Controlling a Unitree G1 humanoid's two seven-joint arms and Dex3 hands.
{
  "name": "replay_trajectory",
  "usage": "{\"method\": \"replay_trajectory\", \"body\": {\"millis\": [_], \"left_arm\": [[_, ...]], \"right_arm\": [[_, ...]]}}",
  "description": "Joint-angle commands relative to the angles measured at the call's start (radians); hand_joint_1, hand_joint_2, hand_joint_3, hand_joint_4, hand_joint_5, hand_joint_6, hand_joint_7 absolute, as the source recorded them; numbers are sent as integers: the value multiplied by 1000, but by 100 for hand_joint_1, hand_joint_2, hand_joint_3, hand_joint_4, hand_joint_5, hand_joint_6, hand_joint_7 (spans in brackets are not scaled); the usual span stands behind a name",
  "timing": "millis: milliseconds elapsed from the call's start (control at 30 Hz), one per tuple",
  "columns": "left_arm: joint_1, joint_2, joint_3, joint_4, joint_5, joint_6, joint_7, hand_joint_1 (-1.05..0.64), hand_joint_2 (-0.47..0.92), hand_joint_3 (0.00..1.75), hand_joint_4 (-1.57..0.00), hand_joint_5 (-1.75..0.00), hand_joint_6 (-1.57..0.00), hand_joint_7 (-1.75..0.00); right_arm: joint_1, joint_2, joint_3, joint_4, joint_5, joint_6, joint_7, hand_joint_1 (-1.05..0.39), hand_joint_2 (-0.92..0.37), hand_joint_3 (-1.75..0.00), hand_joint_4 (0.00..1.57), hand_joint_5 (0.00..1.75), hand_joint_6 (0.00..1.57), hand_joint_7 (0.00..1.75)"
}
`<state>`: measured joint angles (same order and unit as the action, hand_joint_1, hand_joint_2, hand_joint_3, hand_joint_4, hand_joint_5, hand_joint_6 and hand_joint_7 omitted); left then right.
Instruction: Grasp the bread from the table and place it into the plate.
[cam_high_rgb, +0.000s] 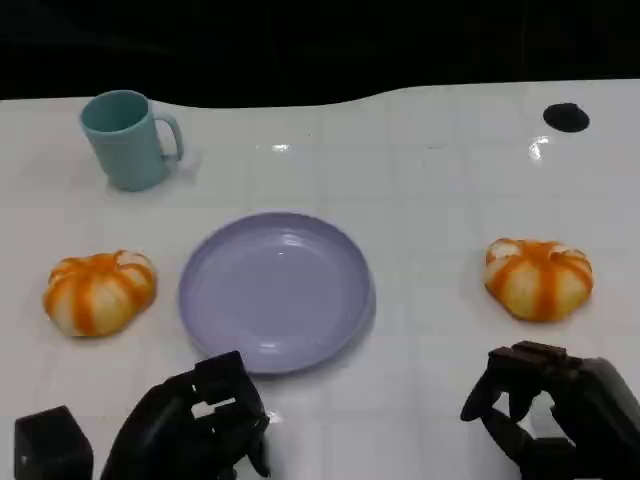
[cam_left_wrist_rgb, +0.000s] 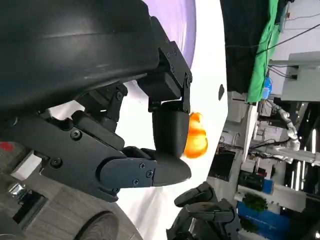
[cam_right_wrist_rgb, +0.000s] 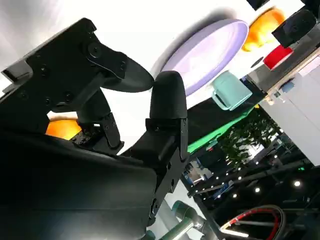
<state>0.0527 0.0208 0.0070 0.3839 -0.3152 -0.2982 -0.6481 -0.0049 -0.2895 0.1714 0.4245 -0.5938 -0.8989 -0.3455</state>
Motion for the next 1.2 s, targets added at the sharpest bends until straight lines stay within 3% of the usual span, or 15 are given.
{"method": "replay_trajectory", "body": {"millis": [33,233,300,333,400,500,633,733,933,1200], "left_arm": [[-2,15,9,4,0,-6,-5,-61,76,50,-79,-175,-74,-145],[-2,16,10,4,-1,-4,-7,-62,76,49,-78,-175,-74,-145],[-2,16,10,3,-2,-2,-7,-62,76,49,-78,-175,-74,-145],[-2,17,9,1,0,0,-5,-62,76,49,-78,-175,-74,-145],[-1,18,9,0,0,1,-4,-60,77,49,-78,-175,-73,-146],[-3,17,10,4,-2,-2,-7,-60,76,49,-78,-175,-73,-146],[-5,16,10,6,-1,-4,-7,-61,76,49,-79,-175,-73,-147],[-8,17,11,10,-2,-2,-8,-61,76,49,-79,-175,-74,-146],[-11,17,9,13,7,-5,0,-60,76,49,-78,-175,-74,-146],[-19,13,9,29,3,-14,-8,-59,76,50,-78,-175,-74,-146]], "right_arm": [[-4,-13,-2,11,9,-7,-5,-16,-41,-114,79,173,75,123],[-6,-13,-4,13,4,-11,-14,-17,-42,-112,77,170,75,120],[-5,-10,-7,10,0,-12,-23,-17,-44,-108,77,158,76,110],[-4,-9,-8,9,-2,-12,-29,-17,-46,-103,79,139,78,98],[-5,-8,-12,3,-21,-12,-55,-16,-47,-97,80,123,80,83],[-1,-12,-17,-18,-45,8,-79,-18,-50,-92,76,110,79,67],[0,-16,-24,-46,-59,29,-97,-26,-79,-43,70,78,82,31],[-5,-26,-35,-68,-74,33,-119,-31,-87,-24,61,66,76,20],[-7,-54,-61,-124,-93,65,-122,-35,-92,-10,45,54,66,11],[-4,-97,-94,-221,-132,189,-100,-41,-92,-4,30,42,56,4]]}}
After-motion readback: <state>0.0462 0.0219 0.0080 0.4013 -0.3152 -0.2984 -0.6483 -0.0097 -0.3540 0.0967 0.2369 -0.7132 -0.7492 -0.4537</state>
